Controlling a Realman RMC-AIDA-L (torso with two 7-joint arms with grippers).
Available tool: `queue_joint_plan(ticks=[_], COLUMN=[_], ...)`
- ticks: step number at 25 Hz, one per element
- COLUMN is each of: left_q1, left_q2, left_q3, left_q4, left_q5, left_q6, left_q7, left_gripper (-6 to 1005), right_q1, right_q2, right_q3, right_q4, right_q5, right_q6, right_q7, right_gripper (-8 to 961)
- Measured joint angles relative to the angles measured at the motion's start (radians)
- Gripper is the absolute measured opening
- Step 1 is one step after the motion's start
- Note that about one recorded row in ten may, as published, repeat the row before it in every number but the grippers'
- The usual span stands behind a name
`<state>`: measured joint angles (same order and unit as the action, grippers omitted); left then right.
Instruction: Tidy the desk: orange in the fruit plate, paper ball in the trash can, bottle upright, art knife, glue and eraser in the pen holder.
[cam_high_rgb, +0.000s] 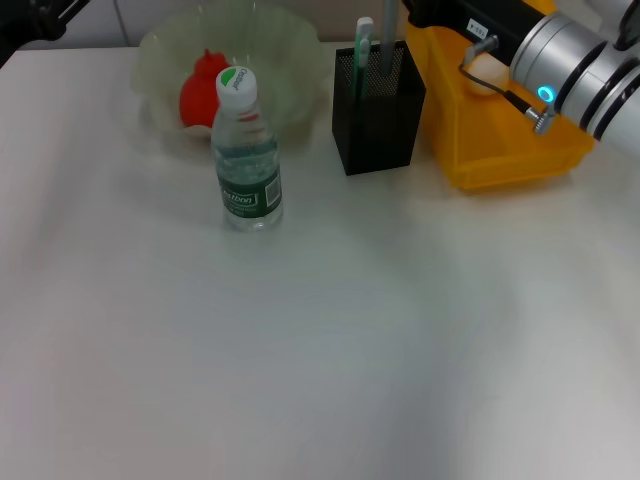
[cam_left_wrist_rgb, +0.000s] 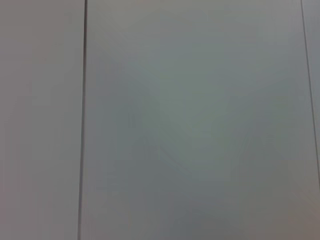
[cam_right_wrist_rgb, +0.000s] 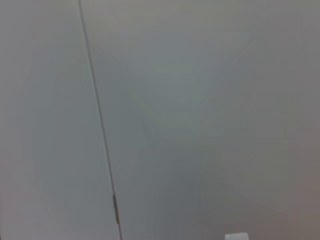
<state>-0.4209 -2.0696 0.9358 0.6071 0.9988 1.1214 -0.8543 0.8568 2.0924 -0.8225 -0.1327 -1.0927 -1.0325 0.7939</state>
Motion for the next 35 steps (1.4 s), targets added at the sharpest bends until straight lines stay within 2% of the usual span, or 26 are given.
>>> queue_joint_plan(ticks=[6,13,20,24,26,27,28,29,30,31,34,35], left_q1=[-0.002,-0.002,-0.012,-0.013,-0.013,-0.011,-0.009,-0.006,0.001,0.001,0.017,0.02], left_q2=[0.001,0.002,0.002,0.004,0.008,0.011,0.016,0.022,0.04,0.04,0.085,0.116], left_q3=[0.0,0.0,0.005,0.011,0.02,0.024,0.027,0.028,0.027,0.027,0.026,0.025], left_q4=[-0.01,-0.011,-0.01,-0.01,-0.01,-0.008,-0.006,-0.005,-0.004,-0.004,-0.004,-0.001], left_q5=[0.0,0.0,0.0,0.006,0.019,0.032,0.047,0.064,0.095,0.095,0.172,0.225], left_q6=[0.0,0.004,-0.001,-0.001,0.004,0.009,0.017,0.032,0.071,0.071,0.192,0.265], left_q7=[0.0,0.0,0.0,-0.006,-0.017,-0.027,-0.041,-0.056,-0.086,-0.086,-0.158,-0.213], left_gripper=[773,773,773,773,773,773,773,773,773,773,773,773], right_q1=[0.007,-0.018,-0.029,-0.043,-0.065,-0.065,-0.076,-0.076,-0.083,-0.083,-0.097,-0.108], right_q2=[0.0,0.0,0.0,0.0,0.0,0.0,0.0,0.0,-0.004,-0.004,-0.011,-0.012], right_q3=[0.001,0.013,0.014,0.022,0.028,0.028,0.023,0.023,0.005,0.005,-0.075,-0.15], right_q4=[0.028,0.042,0.07,0.084,0.088,0.088,0.081,0.081,0.055,0.055,-0.057,-0.172], right_q5=[0.008,0.01,0.012,0.014,0.015,0.015,0.014,0.014,0.004,0.004,-0.056,-0.132], right_q6=[-0.017,-0.019,-0.035,-0.104,-0.233,-0.233,-0.327,-0.327,-0.381,-0.381,-0.403,-0.401], right_q7=[-0.037,-0.029,-0.026,-0.026,-0.026,-0.026,-0.022,-0.022,0.025,0.025,0.189,0.31], right_gripper=[185,197,495,512,521,525,529,533,538,542,582,600])
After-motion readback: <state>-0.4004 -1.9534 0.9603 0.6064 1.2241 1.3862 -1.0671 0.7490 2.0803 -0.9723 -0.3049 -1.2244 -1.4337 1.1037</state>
